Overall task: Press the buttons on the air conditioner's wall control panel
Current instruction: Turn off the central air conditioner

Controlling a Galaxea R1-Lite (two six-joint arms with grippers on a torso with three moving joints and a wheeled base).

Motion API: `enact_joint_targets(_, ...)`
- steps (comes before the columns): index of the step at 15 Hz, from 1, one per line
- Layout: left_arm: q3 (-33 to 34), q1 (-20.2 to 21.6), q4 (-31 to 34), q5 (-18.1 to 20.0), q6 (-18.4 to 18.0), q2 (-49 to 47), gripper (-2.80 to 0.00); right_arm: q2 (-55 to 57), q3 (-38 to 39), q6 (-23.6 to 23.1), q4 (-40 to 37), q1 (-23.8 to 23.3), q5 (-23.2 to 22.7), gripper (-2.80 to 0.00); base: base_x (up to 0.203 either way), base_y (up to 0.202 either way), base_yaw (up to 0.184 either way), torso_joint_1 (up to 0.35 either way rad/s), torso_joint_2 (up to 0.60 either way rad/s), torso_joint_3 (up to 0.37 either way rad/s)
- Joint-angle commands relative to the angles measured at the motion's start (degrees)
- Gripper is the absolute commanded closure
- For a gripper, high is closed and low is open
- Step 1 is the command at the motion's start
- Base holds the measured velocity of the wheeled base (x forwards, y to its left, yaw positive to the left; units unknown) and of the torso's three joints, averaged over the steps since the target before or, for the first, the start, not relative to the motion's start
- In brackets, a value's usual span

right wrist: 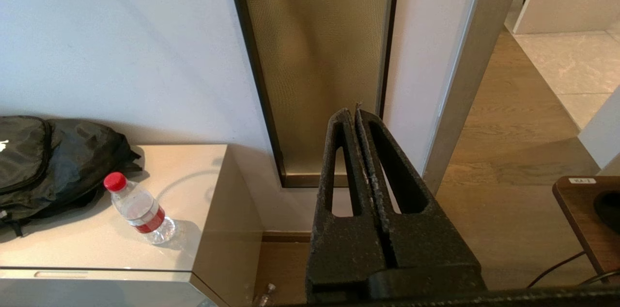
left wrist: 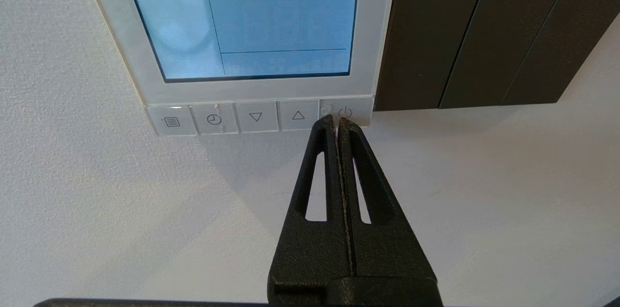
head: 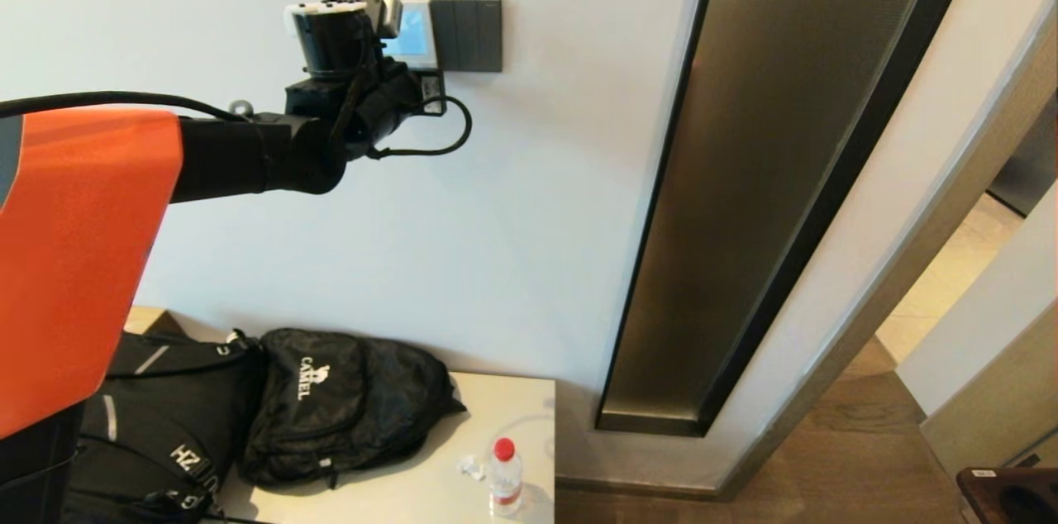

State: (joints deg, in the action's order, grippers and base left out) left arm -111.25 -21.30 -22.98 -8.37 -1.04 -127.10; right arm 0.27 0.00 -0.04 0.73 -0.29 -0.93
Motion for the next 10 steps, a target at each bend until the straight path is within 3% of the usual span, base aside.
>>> enact_joint_targets(1, 0.2, 0.0, -0.1, -0.2, 0.0, 0.5, 0.00, 0.0, 0.2, -0.1, 0.1, 0.0, 0.0, 0.00, 0.000, 0.000, 0.000, 0.000, 0.00, 0.000)
enact_joint_targets(6, 5.1, -0.6, -2.5, -0.9, 0.1, 7.4, 0.00, 0.1, 0.1, 0.0, 0.1, 0.0, 0.0, 0.00, 0.000, 0.000, 0.000, 0.000, 0.00, 0.000)
enact_joint_targets(10, 20.6, -1.1, -6.9, -1.0, 0.0, 18.5, 0.00, 0.0, 0.1, 0.0, 0.1, 0.0, 0.0, 0.00, 0.000, 0.000, 0.000, 0.000, 0.00, 0.000)
